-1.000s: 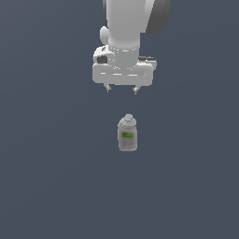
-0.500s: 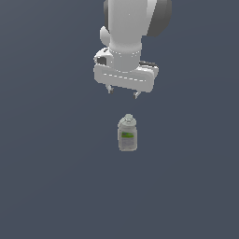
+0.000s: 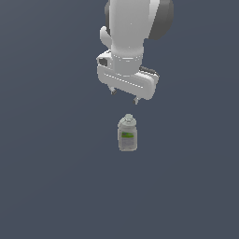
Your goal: Pick up the object and move it to a goal position.
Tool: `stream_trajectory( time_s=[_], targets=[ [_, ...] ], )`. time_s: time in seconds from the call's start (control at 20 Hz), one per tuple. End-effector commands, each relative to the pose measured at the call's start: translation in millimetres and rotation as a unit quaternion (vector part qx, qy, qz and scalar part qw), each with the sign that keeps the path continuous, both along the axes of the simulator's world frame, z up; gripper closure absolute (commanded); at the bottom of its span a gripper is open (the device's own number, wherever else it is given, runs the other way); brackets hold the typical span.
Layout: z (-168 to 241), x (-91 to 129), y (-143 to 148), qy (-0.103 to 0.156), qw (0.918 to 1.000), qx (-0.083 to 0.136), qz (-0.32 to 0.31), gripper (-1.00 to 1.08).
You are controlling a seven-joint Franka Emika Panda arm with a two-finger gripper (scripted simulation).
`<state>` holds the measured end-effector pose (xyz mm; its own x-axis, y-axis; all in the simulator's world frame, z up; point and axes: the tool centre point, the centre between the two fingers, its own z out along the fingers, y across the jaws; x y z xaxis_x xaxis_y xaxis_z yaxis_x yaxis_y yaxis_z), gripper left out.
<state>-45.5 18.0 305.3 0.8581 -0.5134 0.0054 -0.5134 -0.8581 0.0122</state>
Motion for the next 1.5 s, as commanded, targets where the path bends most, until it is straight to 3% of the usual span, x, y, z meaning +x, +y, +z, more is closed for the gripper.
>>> stream_trajectory(
  time_s=[0.0, 0.35, 0.7, 1.05, 1.45],
  targets=[
    [-1, 3, 1, 0.0, 0.9995, 0.0, -0.032, -0.92],
    [-5, 11, 5, -0.002, 0.9929, 0.002, -0.119, -0.92],
    [-9, 20, 8, -0.002, 0.9786, 0.003, -0.206, -0.92],
    [-13, 28, 12, -0.003, 0.9569, 0.004, -0.29, -0.92],
    [-19, 37, 16, -0.004, 0.9232, 0.005, -0.384, -0.92]
  ],
)
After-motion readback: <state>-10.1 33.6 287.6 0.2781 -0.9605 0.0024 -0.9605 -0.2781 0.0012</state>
